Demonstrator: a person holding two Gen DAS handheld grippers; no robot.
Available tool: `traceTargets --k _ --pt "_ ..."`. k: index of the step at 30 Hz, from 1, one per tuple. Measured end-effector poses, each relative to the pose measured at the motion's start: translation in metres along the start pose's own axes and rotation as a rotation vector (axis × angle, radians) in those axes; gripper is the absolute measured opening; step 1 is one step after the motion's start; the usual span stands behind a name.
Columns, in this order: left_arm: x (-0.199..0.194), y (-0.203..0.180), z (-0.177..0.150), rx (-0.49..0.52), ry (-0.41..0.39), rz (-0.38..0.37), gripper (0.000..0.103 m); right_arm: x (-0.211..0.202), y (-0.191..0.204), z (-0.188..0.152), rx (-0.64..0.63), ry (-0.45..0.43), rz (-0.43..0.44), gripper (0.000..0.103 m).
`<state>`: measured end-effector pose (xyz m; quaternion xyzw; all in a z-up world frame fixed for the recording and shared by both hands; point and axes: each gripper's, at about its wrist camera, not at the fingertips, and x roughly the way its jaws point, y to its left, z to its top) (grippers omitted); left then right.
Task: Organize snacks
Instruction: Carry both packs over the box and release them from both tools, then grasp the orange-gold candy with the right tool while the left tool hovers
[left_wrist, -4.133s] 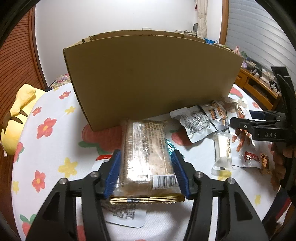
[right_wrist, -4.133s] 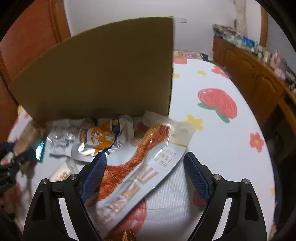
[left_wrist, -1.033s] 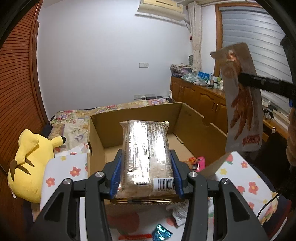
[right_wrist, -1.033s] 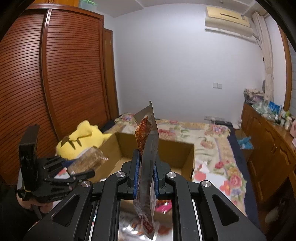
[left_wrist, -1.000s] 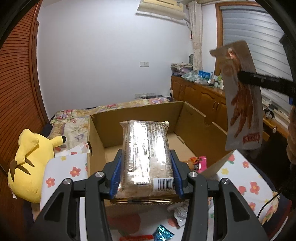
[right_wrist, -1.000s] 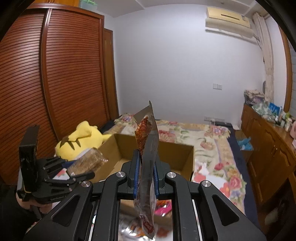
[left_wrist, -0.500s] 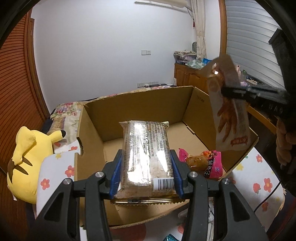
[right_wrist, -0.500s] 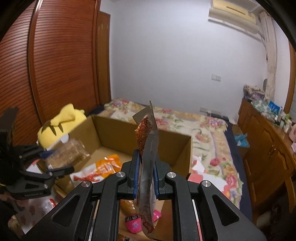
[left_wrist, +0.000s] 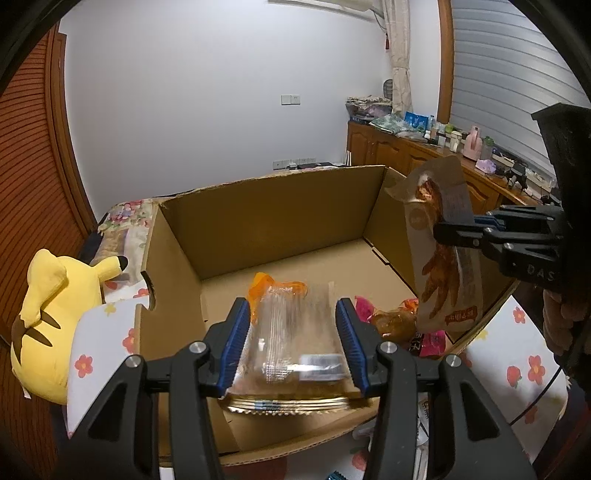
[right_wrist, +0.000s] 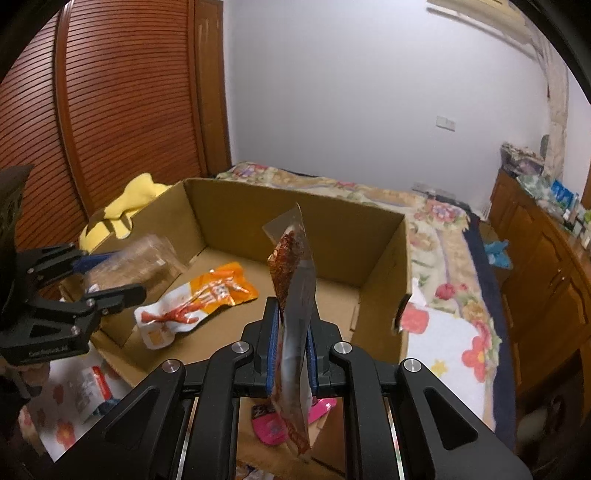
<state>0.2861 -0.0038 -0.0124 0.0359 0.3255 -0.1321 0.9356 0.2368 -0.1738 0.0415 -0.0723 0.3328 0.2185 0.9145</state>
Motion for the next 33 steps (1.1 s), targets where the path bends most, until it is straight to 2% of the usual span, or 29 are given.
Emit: traceTargets --k 12,20,25,28,33 --pt "-0.014 -0.006 -0.008 0.002 -0.007 -0.006 0.05 -0.009 0.002 -0.006 0.026 0.018 0.033 0.025" --pt "-0.045 -0.009 -0.021 0.005 -0.036 -0.013 0.052 -0.032 0.01 -0.009 0.027 -0.005 0.016 0.026" --pt "-0.072 -0.014 -0.042 0.01 -0.05 -0.024 0.055 -0.06 0.02 -0.019 0.036 -0.031 0.022 0.033" --pt "-0.083 -0.015 -0.059 0.019 -0.048 -0.028 0.056 -0.078 0.028 -0.033 0.049 -0.042 0.013 0.044" --pt "-0.092 -0.013 -0.092 0.031 -0.013 -0.026 0.059 -0.096 0.046 -0.069 0.063 -0.021 -0.001 0.047"
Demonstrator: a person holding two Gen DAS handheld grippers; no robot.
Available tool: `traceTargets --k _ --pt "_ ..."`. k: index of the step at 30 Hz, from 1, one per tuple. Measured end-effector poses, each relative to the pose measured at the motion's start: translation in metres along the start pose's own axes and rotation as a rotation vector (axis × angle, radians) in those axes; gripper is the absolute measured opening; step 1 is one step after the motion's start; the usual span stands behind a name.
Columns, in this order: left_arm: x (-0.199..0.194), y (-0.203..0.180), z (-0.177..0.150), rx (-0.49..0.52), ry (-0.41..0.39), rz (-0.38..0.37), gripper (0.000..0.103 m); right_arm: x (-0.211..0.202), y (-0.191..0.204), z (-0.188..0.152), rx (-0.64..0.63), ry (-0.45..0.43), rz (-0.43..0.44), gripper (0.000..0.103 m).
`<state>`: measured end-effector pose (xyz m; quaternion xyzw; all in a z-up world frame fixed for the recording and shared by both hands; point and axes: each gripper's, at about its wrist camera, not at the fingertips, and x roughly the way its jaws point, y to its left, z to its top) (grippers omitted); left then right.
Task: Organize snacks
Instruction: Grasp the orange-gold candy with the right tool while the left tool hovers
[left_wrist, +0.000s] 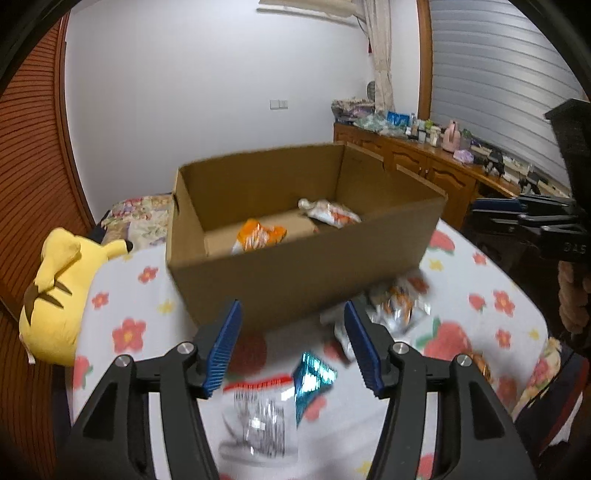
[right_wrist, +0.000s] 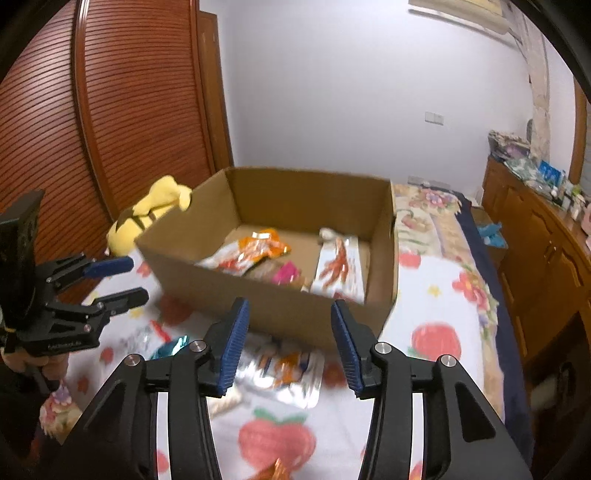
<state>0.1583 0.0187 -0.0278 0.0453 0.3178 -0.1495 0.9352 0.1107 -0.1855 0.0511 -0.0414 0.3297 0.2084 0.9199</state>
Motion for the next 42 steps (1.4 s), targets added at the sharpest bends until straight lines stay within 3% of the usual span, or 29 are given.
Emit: traceTargets --k 17,30,33,42 --pt "0.029 0.028 -0.074 -0.065 0.14 0.06 0.059 -0.019 0.026 -0.093 0.06 0.051 -0.007 0.048" --pt "0.037 0.029 -0.082 -0.079 0.144 0.027 0.069 -0.019 0.019 -0.126 0.123 0.103 -0.029 0.048" --pt "0.043 0.028 -0.084 -0.08 0.181 0.029 0.069 -0.019 0.017 -0.135 0.15 0.124 -0.015 0.048" --pt "0.046 0.025 -0.084 -0.069 0.182 0.045 0.07 -0.009 0.016 -0.149 0.187 0.166 0.01 0.048"
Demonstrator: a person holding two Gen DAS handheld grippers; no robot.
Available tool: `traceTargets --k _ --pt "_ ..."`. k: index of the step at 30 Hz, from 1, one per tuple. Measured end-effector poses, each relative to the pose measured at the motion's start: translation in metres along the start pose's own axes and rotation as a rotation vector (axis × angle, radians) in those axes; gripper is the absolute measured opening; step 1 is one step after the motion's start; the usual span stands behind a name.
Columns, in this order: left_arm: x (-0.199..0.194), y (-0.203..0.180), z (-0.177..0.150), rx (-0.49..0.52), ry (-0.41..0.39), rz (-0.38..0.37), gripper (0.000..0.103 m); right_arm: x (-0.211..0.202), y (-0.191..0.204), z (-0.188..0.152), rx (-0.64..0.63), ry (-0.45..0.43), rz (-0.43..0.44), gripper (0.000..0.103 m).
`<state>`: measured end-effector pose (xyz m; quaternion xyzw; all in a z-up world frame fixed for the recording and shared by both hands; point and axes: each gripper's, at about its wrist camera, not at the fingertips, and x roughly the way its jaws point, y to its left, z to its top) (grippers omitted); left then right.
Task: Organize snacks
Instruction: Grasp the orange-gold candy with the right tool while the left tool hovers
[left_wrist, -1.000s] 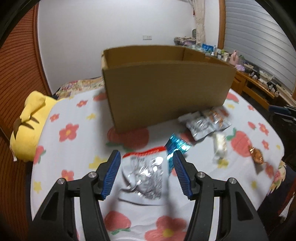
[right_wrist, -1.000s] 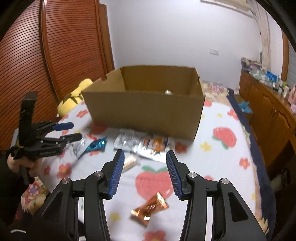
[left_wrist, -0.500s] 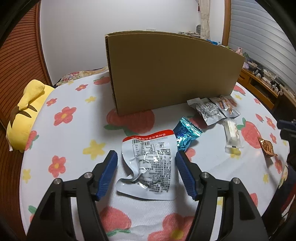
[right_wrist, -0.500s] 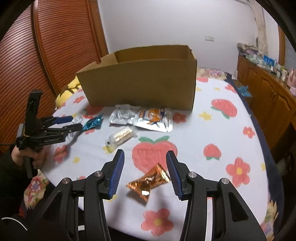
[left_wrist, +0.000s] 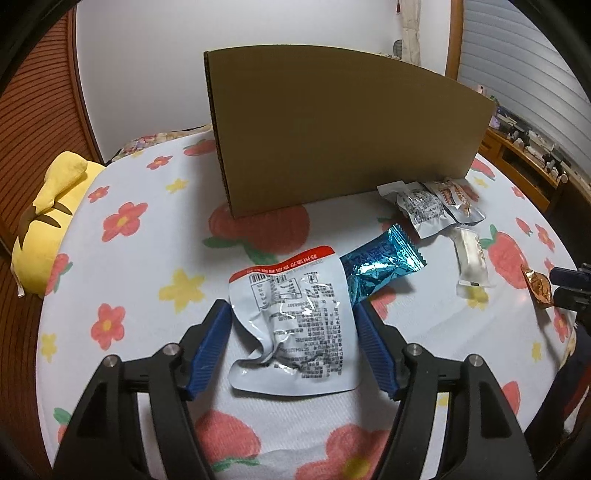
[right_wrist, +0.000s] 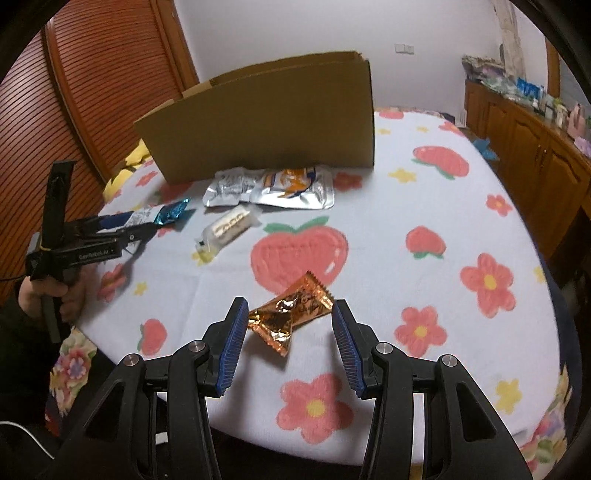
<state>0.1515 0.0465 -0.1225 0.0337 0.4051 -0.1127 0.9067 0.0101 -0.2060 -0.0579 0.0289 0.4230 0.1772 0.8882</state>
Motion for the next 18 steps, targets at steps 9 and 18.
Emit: traceTargets --k 9,18 --pt "0.0 0.0 0.0 0.002 0.0 0.003 0.07 0.018 0.004 0.005 0.016 0.029 0.01 0.048" --pt "0.0 0.0 0.0 0.005 0.001 0.006 0.07 0.023 0.011 0.004 -0.051 0.02 -0.076 0.031"
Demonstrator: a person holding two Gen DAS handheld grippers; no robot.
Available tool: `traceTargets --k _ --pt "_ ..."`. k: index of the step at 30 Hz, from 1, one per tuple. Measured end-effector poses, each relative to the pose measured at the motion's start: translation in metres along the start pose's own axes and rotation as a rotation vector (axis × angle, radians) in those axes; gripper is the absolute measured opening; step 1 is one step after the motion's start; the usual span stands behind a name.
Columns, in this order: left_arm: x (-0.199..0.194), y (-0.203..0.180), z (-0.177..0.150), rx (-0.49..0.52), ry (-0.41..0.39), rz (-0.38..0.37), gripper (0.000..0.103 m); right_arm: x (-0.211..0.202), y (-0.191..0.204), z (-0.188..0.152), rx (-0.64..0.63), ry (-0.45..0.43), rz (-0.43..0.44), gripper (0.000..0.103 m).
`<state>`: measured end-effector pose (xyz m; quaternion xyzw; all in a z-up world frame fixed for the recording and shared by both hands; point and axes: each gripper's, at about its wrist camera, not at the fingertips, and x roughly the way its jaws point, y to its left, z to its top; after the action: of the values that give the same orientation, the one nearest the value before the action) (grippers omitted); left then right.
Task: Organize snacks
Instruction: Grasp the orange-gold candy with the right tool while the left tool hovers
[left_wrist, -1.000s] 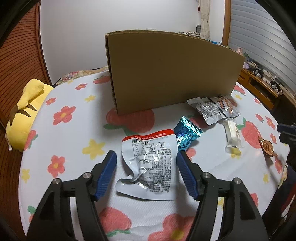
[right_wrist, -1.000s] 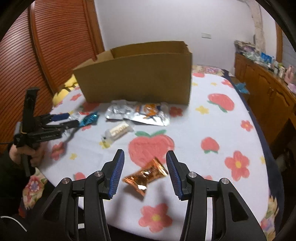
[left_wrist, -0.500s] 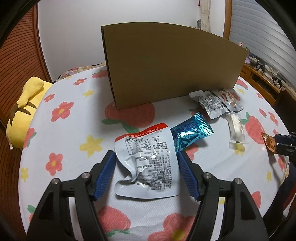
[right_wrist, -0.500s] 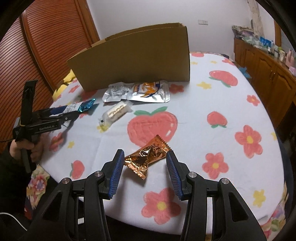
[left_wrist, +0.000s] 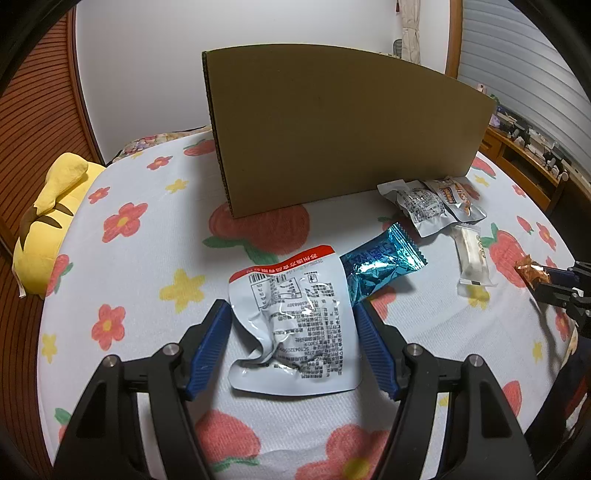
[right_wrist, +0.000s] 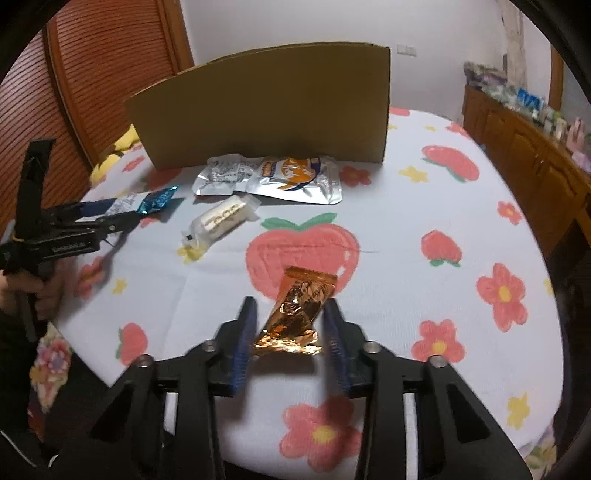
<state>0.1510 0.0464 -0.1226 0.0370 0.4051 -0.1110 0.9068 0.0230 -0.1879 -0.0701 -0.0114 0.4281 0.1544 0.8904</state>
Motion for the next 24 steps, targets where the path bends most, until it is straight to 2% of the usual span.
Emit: traceTargets --k 3,8,10,12,24 --pt "0.001 0.0 0.0 -0.002 0.003 0.005 0.072 0.0 -0.001 -0.002 -0.014 -0.01 -0.022 0.023" --pt "0.001 0.0 0.001 -0.003 0.009 0.006 0.073 0.001 0.006 -0.006 -0.071 -0.023 -0.062 0.023" --pt "0.001 0.0 0.001 -0.001 0.007 0.004 0.071 0.001 0.009 -0.007 -0.094 -0.028 -0.082 0.023" --pt "0.0 0.0 0.001 -0.003 -0.004 0.007 0.062 0.001 0.012 -0.008 -0.116 -0.032 -0.099 0.023" --pt "-0.013 0.001 -0.003 -0.013 -0.044 0.02 0.06 -0.001 0.008 -0.008 -0.095 -0.039 -0.076 0.02"
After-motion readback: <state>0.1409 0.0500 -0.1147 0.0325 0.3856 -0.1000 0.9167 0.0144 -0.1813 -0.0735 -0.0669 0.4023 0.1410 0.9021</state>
